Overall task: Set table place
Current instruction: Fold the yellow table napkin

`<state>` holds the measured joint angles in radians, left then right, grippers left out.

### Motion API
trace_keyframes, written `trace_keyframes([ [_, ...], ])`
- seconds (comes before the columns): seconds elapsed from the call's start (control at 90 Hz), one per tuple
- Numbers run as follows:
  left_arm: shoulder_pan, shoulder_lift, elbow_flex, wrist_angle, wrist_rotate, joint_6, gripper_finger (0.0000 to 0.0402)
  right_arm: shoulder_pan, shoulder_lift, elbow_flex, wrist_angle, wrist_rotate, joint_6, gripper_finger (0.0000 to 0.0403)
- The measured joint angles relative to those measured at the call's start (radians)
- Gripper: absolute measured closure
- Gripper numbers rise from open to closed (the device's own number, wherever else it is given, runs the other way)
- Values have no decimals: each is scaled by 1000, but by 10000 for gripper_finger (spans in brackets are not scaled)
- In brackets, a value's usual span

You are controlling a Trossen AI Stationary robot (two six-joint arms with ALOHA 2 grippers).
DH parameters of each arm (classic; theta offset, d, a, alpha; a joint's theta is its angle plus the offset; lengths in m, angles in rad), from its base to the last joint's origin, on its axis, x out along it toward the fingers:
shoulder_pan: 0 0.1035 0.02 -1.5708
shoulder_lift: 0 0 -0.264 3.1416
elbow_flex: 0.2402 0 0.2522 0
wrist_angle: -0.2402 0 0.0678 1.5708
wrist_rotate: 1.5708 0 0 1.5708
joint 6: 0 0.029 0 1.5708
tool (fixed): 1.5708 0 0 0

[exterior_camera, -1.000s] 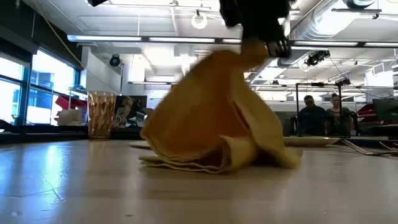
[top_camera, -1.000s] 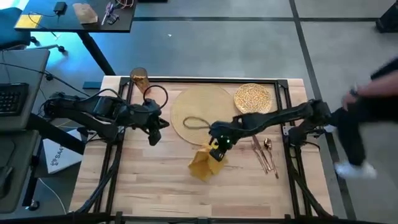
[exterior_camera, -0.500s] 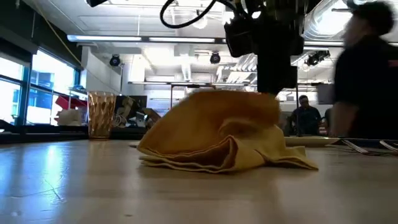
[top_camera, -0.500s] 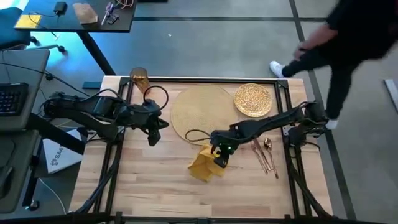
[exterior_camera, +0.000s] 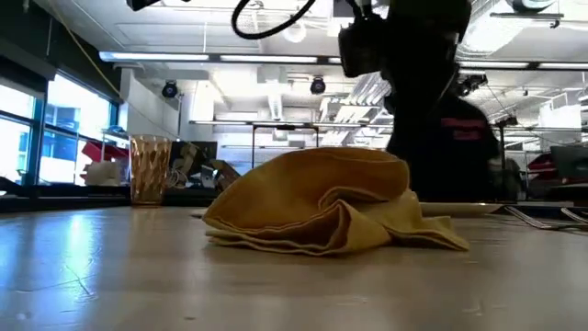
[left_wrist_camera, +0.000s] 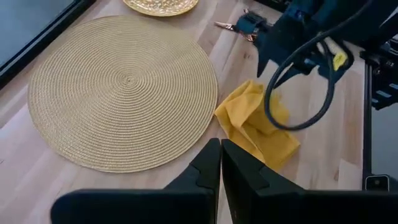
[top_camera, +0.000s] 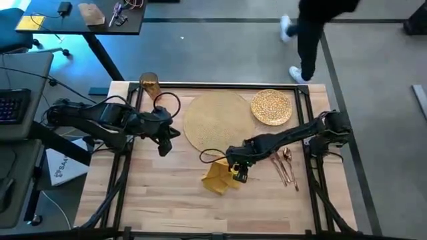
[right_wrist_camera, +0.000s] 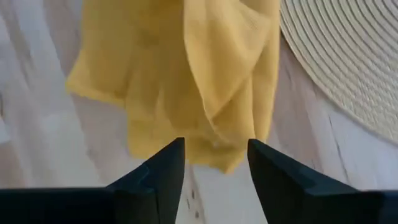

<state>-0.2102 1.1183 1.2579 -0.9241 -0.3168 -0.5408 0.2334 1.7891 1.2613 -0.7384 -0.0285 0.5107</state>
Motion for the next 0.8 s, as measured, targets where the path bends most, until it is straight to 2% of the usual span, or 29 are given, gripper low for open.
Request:
trace_keyframes([
  [0.144, 0, 0, 0, 1, 0, -1, 402, -3, 52, 0, 20, 6, -21, 296],
  [0.256, 0, 0, 0, 1, 0, -4, 402, -4, 46, 8, 71, 9, -31, 371],
  [0.311, 0, 0, 0, 1, 0, -4, 402, -4, 38, 38, 66, 10, -43, 392],
  [0.456, 0, 0, 0, 11, -1, -3, 402, -20, 29, 199, -37, -20, -85, 402],
  [0.622, 0, 21, 0, 73, 22, 81, 402, -73, 29, 470, -145, -201, -101, 403],
  [0.711, 0, 43, 0, 133, 25, 125, 402, -89, 29, 611, -109, -329, -128, 403],
  [0.8, 0, 69, 0, 201, 40, 156, 402, -85, 19, 667, -141, -337, -217, 403],
])
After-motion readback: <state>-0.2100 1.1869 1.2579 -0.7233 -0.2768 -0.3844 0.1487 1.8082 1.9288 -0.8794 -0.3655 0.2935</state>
